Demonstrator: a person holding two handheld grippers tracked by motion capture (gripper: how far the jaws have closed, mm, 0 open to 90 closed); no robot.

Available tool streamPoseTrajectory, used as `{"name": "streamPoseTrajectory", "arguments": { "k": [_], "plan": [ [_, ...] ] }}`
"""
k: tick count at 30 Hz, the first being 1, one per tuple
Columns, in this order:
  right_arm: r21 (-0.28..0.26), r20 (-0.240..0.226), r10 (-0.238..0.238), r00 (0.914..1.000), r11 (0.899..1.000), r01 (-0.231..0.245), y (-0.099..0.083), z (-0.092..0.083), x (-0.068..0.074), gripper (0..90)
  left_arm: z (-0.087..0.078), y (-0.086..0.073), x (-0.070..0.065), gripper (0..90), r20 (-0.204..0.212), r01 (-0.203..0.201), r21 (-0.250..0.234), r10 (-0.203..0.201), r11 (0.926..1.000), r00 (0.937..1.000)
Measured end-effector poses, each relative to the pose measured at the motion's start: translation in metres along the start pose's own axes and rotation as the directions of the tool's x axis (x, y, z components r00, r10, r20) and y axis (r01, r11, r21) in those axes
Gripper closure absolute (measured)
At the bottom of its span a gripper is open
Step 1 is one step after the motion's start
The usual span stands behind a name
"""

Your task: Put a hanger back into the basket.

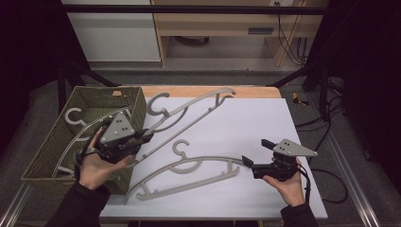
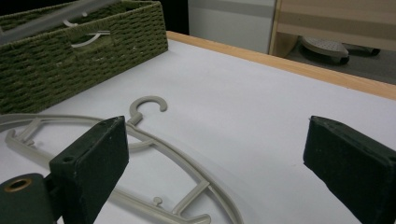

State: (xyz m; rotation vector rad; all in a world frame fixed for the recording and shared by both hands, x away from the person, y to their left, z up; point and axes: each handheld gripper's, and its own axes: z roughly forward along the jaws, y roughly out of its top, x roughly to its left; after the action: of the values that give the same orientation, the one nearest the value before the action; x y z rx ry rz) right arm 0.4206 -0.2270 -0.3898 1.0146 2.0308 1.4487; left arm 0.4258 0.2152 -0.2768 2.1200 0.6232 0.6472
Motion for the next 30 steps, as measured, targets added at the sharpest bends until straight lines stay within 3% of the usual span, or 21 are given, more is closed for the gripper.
{"name": "streamPoseTrajectory", "arguments": {
  "k": [3, 8, 16, 21, 27, 30],
  "plan": [
    [-0.002, 0.007, 0.002, 1.0, 1.0, -0.002, -0.001, 0.0, 0.0, 6.7, -0.009, 0.002, 0.014, 79.9, -0.029, -0.009, 0.018, 0.009, 0.9998, 0.9995],
    [-0.011, 0.018, 0.007, 0.9998, 1.0, -0.007, -0.001, -0.001, -0.001, 6.2, -0.021, 0.0, 0.04, 79.9, -0.045, 0.032, 0.016, -0.031, 0.9994, 0.9985],
    [0.001, 0.022, 0.013, 0.9997, 1.0, -0.013, -0.001, 0.0, -0.001, 5.6, -0.039, -0.012, 0.074, 79.9, -0.092, 0.054, 0.049, -0.049, 0.9973, 0.9945],
    [0.002, 0.022, 0.013, 0.9997, 1.0, -0.013, -0.001, 0.0, -0.002, 5.7, -0.046, -0.027, 0.093, 79.9, -0.122, 0.061, 0.077, -0.051, 0.9952, 0.9912],
    [0.001, 0.016, 0.008, 0.9998, 1.0, -0.008, -0.001, -0.001, -0.003, 5.8, -0.053, -0.053, 0.116, 79.9, -0.135, 0.103, 0.105, -0.088, 0.9892, 0.9869],
    [0.0, 0.019, 0.015, 0.9997, 1.0, -0.015, 0.0, -0.001, -0.003, 5.7, -0.056, -0.064, 0.124, 79.9, -0.148, 0.102, 0.128, -0.082, 0.9866, 0.9856]
  ]
}}
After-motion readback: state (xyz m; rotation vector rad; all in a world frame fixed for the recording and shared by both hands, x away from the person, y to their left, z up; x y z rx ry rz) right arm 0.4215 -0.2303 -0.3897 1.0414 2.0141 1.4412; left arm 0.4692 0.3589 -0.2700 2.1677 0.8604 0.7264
